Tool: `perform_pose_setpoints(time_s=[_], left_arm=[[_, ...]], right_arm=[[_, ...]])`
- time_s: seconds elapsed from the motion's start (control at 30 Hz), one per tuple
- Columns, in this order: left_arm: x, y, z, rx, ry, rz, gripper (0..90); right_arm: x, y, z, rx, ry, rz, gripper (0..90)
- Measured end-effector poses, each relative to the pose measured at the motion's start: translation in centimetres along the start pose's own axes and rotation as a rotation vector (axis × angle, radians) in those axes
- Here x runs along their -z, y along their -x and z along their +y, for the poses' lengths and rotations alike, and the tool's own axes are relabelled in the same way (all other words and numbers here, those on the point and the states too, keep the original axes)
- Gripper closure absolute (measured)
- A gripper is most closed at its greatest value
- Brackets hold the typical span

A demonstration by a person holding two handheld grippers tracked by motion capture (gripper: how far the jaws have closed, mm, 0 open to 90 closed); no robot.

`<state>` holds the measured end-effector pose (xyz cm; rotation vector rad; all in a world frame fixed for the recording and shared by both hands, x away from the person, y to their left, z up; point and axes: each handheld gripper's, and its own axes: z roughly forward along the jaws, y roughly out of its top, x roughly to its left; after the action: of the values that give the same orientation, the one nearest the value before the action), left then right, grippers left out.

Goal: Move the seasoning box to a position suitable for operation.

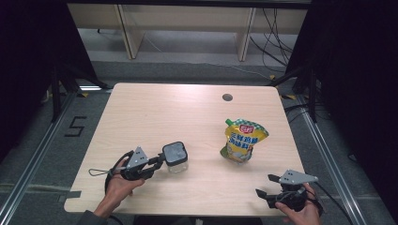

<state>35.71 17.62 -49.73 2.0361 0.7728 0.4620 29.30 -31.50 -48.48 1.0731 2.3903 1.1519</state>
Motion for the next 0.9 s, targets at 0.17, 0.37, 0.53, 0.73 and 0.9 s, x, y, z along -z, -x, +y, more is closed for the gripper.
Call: perform_pose_setpoints(time_s=[0.17, 0.37, 0.53, 0.73, 0.9], left_arm=[[0.1, -0.1, 0.1, -0.034, 0.011, -0.020, 73.3], [0.1, 0.2, 0.1, -0.040, 0.001, -0.060, 73.3], [-0.3, 1.1, 0.4, -0.055, 0.015, -0.089, 73.4], [-0.4, 1.4, 0.6, -0.084, 0.022, -0.111, 73.3], [-0.7, 2.0, 0.8, -0.107, 0.017, -0.165, 73.3]], right_arm=[[0.0, 0.0, 0.0, 0.000, 0.000, 0.001, 25.1], [0.0, 0.0, 0.0, -0.004, -0.001, 0.009, 25.3], [-0.1, 0.1, 0.0, 0.004, 0.004, 0.015, 25.5], [-0.1, 0.1, 0.0, 0.014, 0.003, 0.014, 25.7], [-0.1, 0.1, 0.0, 0.025, 0.006, 0.004, 25.9]])
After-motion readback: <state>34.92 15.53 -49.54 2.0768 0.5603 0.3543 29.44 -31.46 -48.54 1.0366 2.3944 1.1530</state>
